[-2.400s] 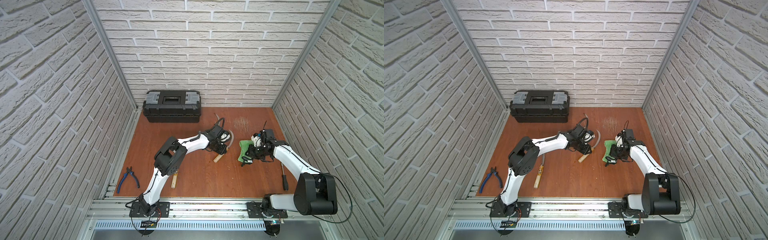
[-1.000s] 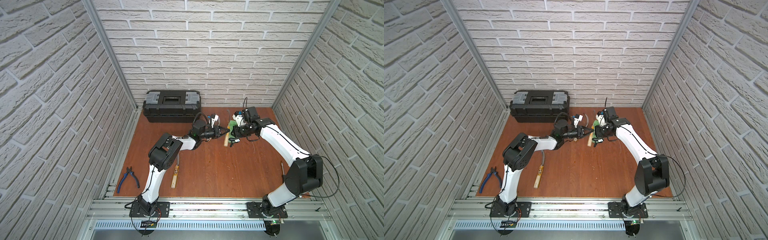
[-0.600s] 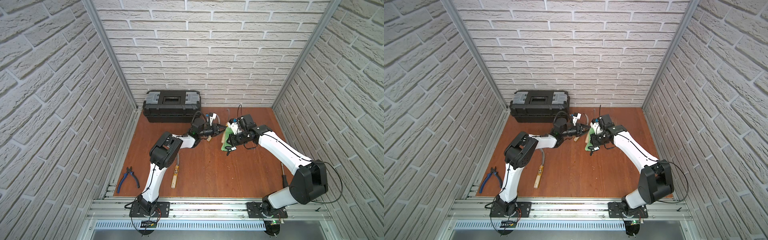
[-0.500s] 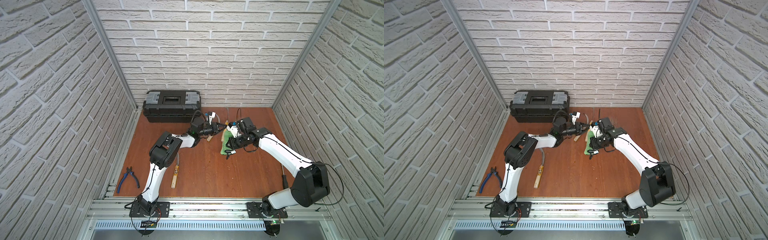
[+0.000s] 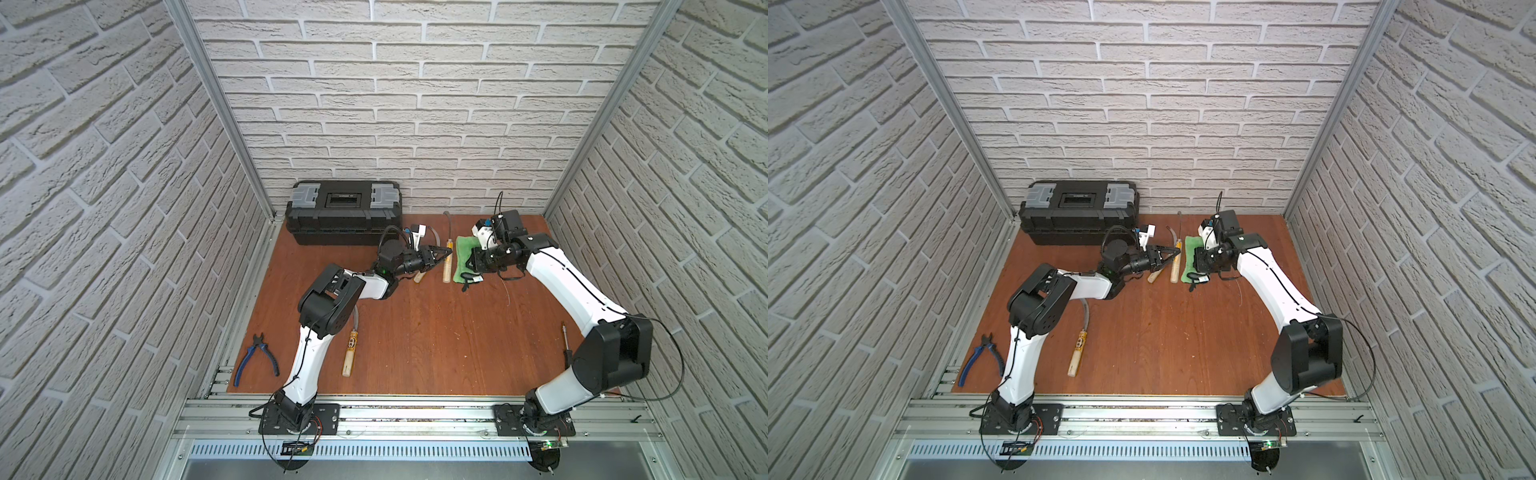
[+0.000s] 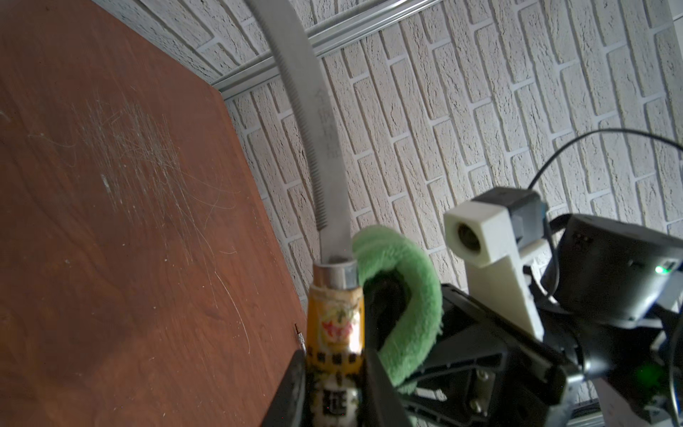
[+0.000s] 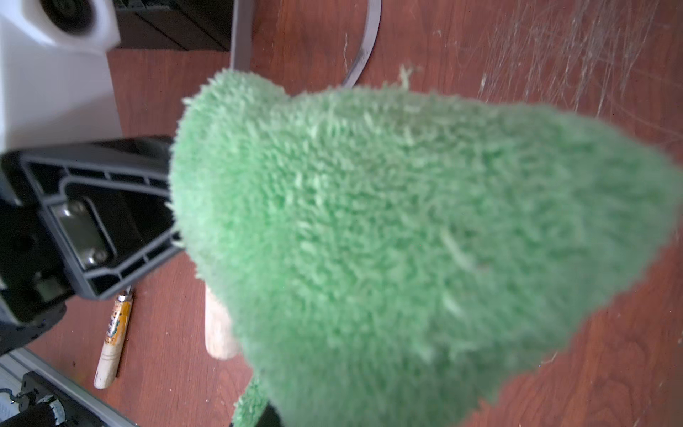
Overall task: Wipe small sickles with rags
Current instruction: Wipe the small sickle.
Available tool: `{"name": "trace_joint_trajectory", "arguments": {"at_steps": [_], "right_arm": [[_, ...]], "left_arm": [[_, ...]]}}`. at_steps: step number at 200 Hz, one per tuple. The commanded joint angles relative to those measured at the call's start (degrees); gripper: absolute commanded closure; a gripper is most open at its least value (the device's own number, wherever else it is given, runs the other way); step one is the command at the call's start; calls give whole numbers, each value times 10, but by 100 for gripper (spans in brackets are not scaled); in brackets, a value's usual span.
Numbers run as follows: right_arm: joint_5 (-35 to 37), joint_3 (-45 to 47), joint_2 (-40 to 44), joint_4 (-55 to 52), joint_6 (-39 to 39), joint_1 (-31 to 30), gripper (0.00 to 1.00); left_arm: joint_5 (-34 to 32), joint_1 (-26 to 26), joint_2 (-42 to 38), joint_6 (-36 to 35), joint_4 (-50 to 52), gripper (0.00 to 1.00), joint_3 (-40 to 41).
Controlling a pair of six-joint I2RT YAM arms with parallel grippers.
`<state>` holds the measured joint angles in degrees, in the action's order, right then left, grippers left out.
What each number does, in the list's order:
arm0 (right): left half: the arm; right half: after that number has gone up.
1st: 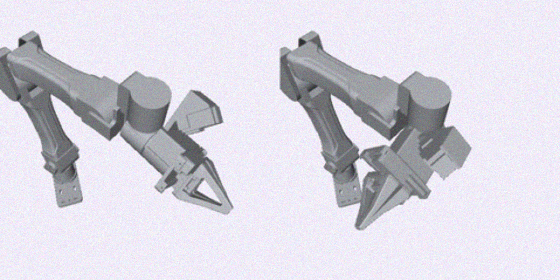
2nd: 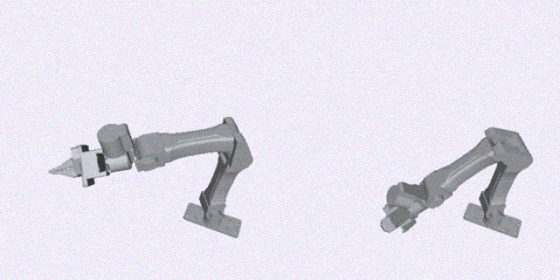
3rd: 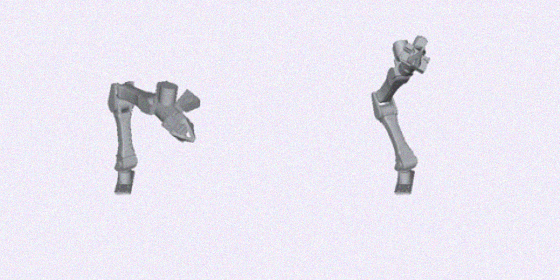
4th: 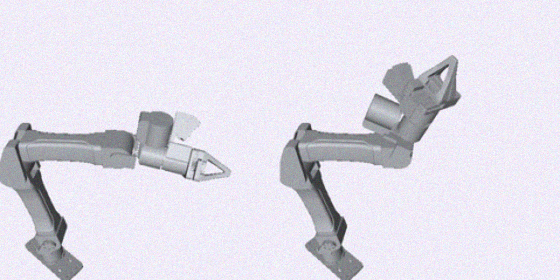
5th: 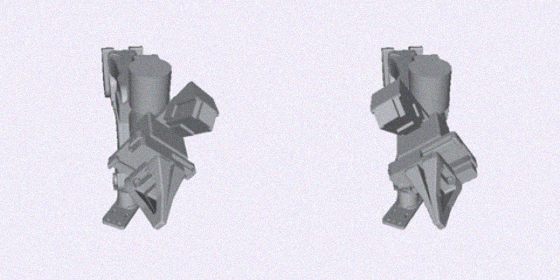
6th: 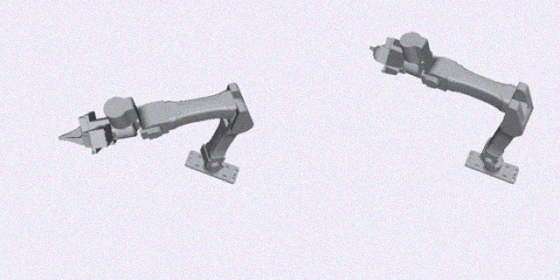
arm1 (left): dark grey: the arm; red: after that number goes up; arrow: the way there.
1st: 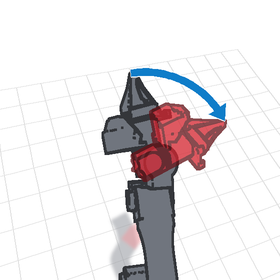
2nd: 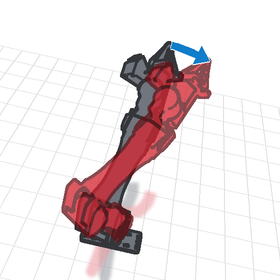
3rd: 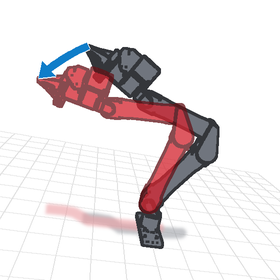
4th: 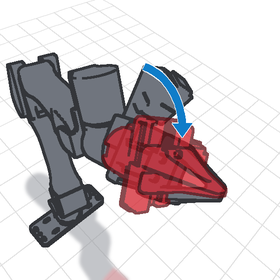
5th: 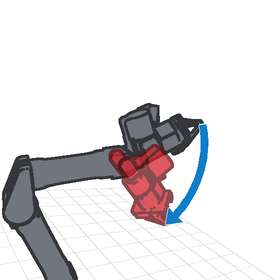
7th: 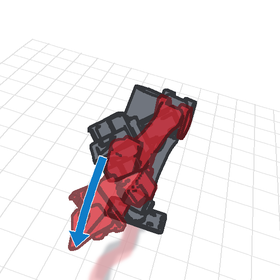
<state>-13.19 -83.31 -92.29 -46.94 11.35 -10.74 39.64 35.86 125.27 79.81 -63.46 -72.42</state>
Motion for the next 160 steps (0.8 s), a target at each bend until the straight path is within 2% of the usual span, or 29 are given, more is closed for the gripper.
{"name": "trace_joint_trajectory", "arguments": {"at_steps": [1,31,57,109,160], "right_arm": [[-25,-46,-36,7,-17,-2,97],[-63,-101,-76,2,-33,-6,98],[-84,-105,-81,0,-48,-17,97],[-116,-16,-32,37,-38,-50,97],[-126,82,12,103,12,-81,97]], "left_arm": [[-5,7,-26,17,-85,100,8],[-8,11,-28,21,-93,100,11],[-8,11,-25,25,-98,100,7],[-12,8,-11,27,-98,100,-22],[-18,6,-9,24,-94,100,-35]]}}
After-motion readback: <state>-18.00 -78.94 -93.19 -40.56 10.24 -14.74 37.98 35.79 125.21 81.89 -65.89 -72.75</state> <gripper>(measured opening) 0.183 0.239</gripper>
